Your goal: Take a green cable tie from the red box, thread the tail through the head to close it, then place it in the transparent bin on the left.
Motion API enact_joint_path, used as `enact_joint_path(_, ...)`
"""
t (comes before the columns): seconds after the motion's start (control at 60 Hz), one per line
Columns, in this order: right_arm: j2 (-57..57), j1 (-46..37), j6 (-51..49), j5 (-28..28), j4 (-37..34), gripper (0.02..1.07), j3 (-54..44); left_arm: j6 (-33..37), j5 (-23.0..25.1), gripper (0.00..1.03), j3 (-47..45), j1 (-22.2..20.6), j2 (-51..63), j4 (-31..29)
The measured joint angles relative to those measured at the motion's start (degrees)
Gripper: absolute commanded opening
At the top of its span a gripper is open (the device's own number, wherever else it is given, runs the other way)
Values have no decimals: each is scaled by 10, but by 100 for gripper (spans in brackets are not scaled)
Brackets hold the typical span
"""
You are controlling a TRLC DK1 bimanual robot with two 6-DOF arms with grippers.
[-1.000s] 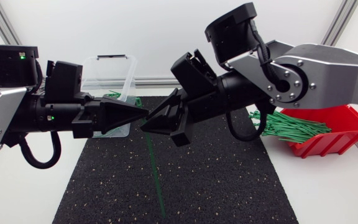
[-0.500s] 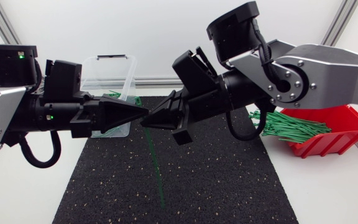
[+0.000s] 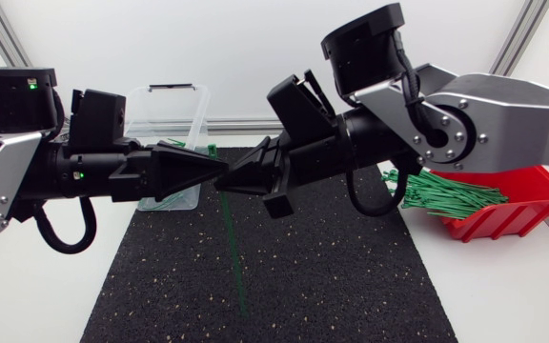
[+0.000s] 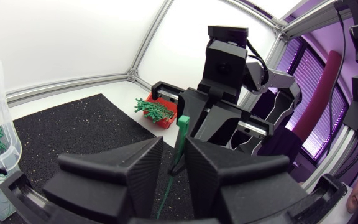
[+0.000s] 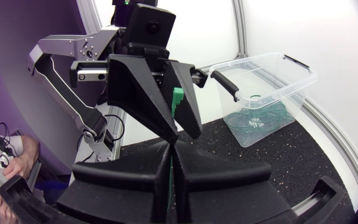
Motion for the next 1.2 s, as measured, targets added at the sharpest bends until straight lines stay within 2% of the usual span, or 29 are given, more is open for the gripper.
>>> enact_joint_path(0.2, -6, -22, 25, -4, 23, 8, -8, -15, 0, 43, -4, 3, 1, 13)
enact_joint_path(0.683, 10, -24, 46, -37, 25, 8, -8, -57, 0, 42, -9, 15, 2, 51)
enact_joint_path(0.8, 15, -27, 49, -43, 25, 8, -8, -58, 1, 37, -9, 15, 4, 51)
enact_joint_path(0.933, 16, -28, 55, -47, 26, 8, -8, -58, 3, 25, -12, 15, 6, 56)
enact_joint_path(1.2, 22, -28, 59, -52, 26, 8, -8, -60, 5, 24, -17, 12, 13, 61)
